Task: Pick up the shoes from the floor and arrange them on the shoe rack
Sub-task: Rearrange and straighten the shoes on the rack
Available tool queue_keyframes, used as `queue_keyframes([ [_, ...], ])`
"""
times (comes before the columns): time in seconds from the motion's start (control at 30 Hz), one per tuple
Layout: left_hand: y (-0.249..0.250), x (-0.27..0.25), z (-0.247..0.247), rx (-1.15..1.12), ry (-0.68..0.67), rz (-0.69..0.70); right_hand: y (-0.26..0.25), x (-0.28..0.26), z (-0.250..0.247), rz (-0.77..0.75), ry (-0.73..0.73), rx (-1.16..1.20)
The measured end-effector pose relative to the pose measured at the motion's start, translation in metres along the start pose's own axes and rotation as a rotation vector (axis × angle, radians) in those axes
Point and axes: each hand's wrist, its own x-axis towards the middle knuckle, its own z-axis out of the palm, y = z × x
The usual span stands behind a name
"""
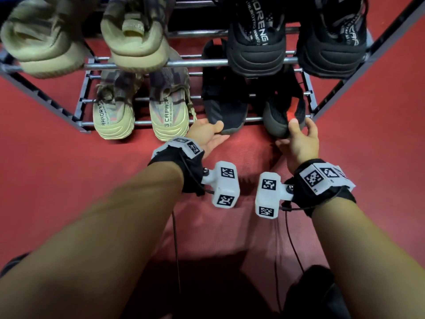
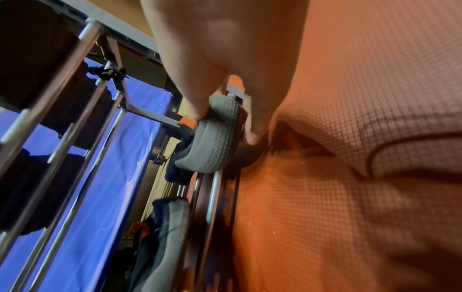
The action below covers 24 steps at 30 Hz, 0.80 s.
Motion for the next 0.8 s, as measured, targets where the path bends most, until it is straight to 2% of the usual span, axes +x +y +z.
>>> queue_keyframes([
  [0.1, 0.008, -0.012, -0.009, -0.085, -0.055, 0.014, -0.006, -0.003, -0.002, -0.029, 0.012, -0.113],
  [0.2, 0.011, -0.034, -0.024, -0.058, -0.134, 0.049, -0.015, -0.013, -0.002, -0.121, 0.063, -0.423],
  [0.33, 0.003, -0.057, -0.059, -0.044, -0.148, 0.096, -0.02, -0.039, 0.011, -0.293, -0.077, -0.659],
  [0.43, -0.001, -0.07, -0.095, 0.027, -0.179, 0.14, -0.014, -0.056, 0.02, -0.381, -0.113, -0.766],
  [0.57, 0.005, -0.08, -0.146, 0.132, -0.209, 0.166, -0.008, -0.075, 0.037, -0.517, -0.191, -0.74],
  [0.73, 0.013, -0.083, -0.202, 0.202, -0.254, 0.125, -0.011, -0.087, 0.062, -0.458, -0.291, -0.545],
  [0.8, 0.009, -0.082, -0.217, 0.156, -0.27, 0.11, -0.013, -0.09, 0.071, -0.38, -0.32, -0.433],
])
